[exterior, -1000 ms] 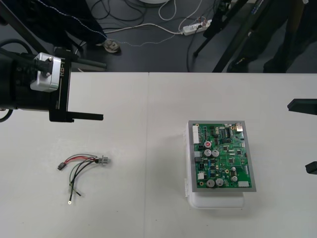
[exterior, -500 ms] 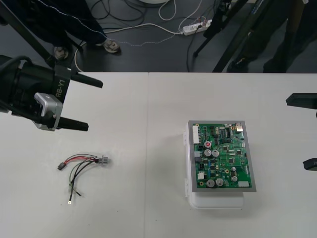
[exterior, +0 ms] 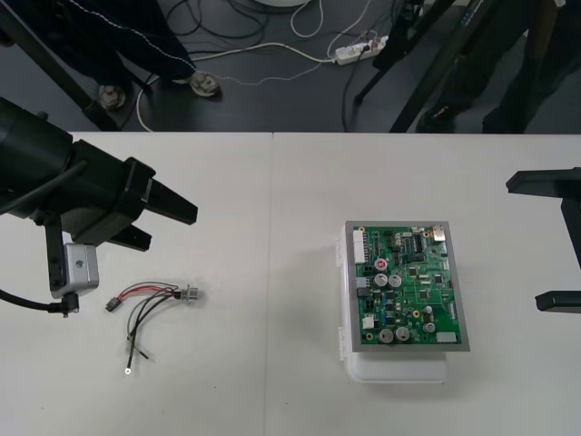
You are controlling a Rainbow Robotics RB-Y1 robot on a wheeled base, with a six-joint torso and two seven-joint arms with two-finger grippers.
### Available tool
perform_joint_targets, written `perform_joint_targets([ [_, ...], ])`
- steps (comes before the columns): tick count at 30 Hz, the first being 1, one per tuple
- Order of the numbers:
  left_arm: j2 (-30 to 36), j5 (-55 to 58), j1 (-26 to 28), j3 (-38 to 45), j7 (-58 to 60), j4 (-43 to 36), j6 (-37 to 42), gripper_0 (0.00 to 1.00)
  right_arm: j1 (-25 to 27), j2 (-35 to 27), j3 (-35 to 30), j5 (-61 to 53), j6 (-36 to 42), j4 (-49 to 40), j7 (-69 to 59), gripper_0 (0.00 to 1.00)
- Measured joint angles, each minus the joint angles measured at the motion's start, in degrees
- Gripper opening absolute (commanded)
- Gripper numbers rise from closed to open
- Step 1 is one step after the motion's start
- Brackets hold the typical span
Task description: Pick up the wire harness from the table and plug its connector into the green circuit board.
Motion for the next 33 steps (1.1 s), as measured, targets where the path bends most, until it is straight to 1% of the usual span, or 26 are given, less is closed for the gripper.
perform_joint_targets([
  [6,4.46,-0.65,-4.94,-8.81,-0.07,0.01,2.06,0.91,-0.18,0.0,0.33,0.05,0.0,0.14,0.01,1.0],
  [11,7.43,-3.37,-11.12,-17.71,-1.59,0.01,3.38,0.91,-0.22,0.0,0.38,0.27,0.0,0.69,0.01,1.0],
  [16,9.31,-6.23,-17.86,-26.58,-9.93,0.01,4.75,0.91,-0.27,0.0,0.58,0.33,0.0,0.91,0.01,1.0],
  [20,10.3,-8.45,-22.13,-33.17,-17.28,0.01,6.73,0.92,-0.31,0.0,0.59,0.35,0.0,1.02,0.01,1.0],
  [23,10.94,-9.57,-25.38,-38.81,-18.68,0.01,8.52,0.92,-0.31,0.0,0.59,0.36,0.0,1.4,0.01,1.0],
  [26,11.42,-11.05,-29.61,-45.79,-18.68,0.01,10.64,0.91,-0.33,0.0,0.6,0.42,0.0,1.9,0.06,1.0],
  [33,11.14,-17.88,-41.68,-63.21,-18.69,-0.05,14.52,0.91,-0.33,0.0,0.61,1.56,0.0,3.16,2.75,1.0],
])
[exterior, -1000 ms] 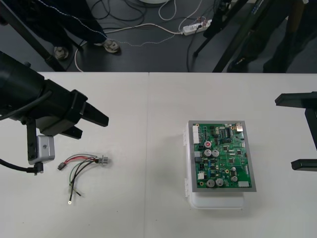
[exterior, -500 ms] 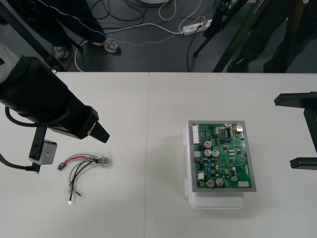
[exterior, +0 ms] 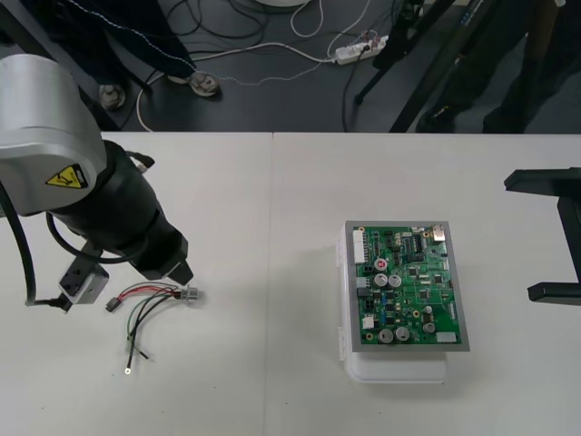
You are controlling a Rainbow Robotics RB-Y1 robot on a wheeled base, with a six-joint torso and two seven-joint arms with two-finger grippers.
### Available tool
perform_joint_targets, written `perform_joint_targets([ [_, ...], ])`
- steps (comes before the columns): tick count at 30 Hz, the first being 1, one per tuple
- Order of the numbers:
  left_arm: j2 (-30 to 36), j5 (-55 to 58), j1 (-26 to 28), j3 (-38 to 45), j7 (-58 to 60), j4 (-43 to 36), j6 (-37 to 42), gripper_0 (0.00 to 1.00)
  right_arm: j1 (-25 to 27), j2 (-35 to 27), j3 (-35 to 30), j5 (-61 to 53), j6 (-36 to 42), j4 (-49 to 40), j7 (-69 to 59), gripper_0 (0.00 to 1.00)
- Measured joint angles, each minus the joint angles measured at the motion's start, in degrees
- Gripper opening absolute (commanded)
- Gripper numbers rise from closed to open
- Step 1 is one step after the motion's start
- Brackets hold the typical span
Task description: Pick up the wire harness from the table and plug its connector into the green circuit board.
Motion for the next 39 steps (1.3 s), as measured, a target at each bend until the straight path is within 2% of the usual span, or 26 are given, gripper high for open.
perform_joint_targets([
  [4,-1.12,-6.14,-3.61,-5.06,-0.01,-0.04,0.87,0.92,0.0,0.0,0.0,0.64,0.0,0.55,0.24,1.0],
  [14,-6.16,-19.52,-6.33,-12.16,-0.03,-0.08,1.82,0.91,0.0,0.0,0.01,0.68,0.0,1.08,0.35,1.0],
  [24,-9.63,-21.21,-10.72,-23.08,-0.66,-0.08,2.64,0.91,0.0,0.0,0.01,0.29,0.0,1.11,0.36,1.0],
  [30,-11.24,-22.56,-11.97,-26.79,-2.15,0.42,2.66,0.91,0.0,0.0,0.4,0.11,0.0,1.12,0.36,1.0],
  [39,-17.05,-22.72,-11.99,-28.94,-14.22,9.86,3.47,0.91,0.0,-0.01,1.31,-1.59,0.0,1.14,0.36,1.0],
])
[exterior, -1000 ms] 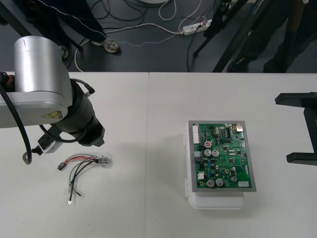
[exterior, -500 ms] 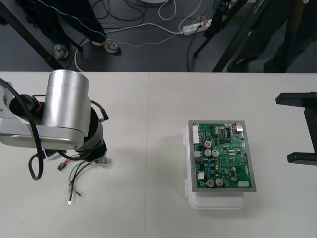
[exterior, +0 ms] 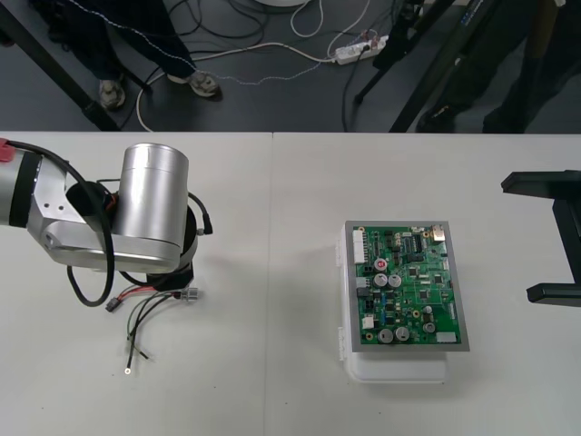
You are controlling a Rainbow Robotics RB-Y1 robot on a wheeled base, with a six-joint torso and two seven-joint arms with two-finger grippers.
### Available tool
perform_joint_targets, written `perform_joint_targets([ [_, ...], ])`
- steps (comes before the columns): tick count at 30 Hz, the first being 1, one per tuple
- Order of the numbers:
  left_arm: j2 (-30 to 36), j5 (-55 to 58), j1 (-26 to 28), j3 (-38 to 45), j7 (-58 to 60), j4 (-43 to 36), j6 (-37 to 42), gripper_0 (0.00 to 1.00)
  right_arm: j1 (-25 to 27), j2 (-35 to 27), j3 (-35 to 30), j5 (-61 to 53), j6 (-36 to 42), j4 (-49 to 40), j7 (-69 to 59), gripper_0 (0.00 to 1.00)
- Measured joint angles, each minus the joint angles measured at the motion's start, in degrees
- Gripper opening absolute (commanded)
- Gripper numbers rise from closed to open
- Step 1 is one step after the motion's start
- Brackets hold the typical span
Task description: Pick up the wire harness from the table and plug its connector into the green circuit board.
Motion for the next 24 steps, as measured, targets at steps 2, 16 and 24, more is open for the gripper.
perform_joint_targets([
  [2,-1.22,-0.02,0.04,-0.37,-0.47,1.91,0.24,0.9,0.0,0.0,0.12,-0.1,0.0,0.01,0.0,1.0],
  [16,-4.96,0.91,3.62,-0.68,-0.47,8.33,1.4,0.91,0.0,0.0,0.16,-0.25,0.0,0.04,0.0,1.0],
  [24,-6.4,2.05,5.73,-0.68,-0.47,10.84,1.58,0.91,0.0,0.0,0.16,-0.26,0.0,0.05,0.0,1.0],
])
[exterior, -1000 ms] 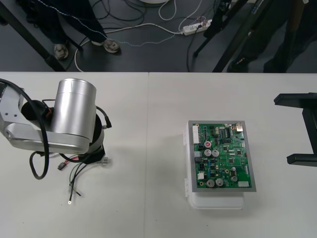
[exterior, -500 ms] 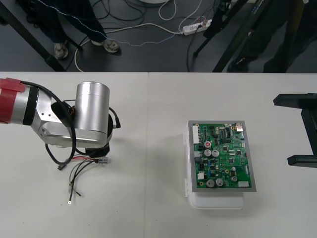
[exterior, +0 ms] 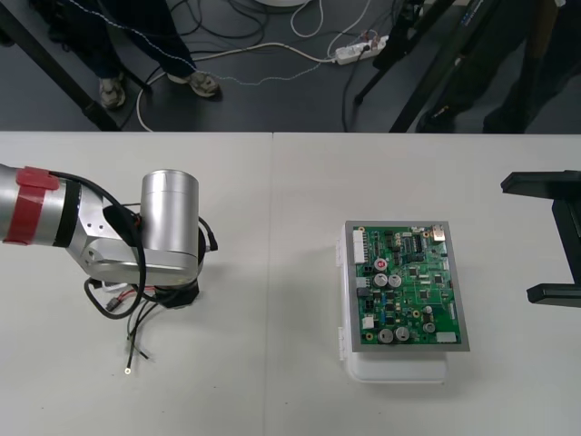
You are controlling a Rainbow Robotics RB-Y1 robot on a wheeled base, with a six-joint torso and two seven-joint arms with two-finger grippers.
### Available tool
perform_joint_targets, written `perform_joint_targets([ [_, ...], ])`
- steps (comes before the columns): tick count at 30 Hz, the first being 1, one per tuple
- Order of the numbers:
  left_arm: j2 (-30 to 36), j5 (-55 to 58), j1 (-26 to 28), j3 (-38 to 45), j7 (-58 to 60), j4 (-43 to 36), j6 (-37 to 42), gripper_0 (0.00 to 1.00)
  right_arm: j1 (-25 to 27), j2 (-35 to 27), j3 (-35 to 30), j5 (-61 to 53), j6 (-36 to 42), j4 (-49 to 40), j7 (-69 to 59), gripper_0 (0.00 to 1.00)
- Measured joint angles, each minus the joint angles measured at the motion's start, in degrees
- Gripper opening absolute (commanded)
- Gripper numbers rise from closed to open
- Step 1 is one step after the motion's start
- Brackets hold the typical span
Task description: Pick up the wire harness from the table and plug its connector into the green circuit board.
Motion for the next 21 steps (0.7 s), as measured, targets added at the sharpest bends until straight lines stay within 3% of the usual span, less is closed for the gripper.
perform_joint_targets([
  [7,-3.92,0.09,1.74,0.0,-0.01,5.44,0.02,0.91,0.0,0.0,0.0,-0.01,0.0,0.37,0.0,1.0],
  [21,-4.64,0.0,4.25,0.0,-0.05,5.91,0.04,0.9,0.0,0.0,0.01,-0.01,0.0,2.12,0.0,1.0],
])
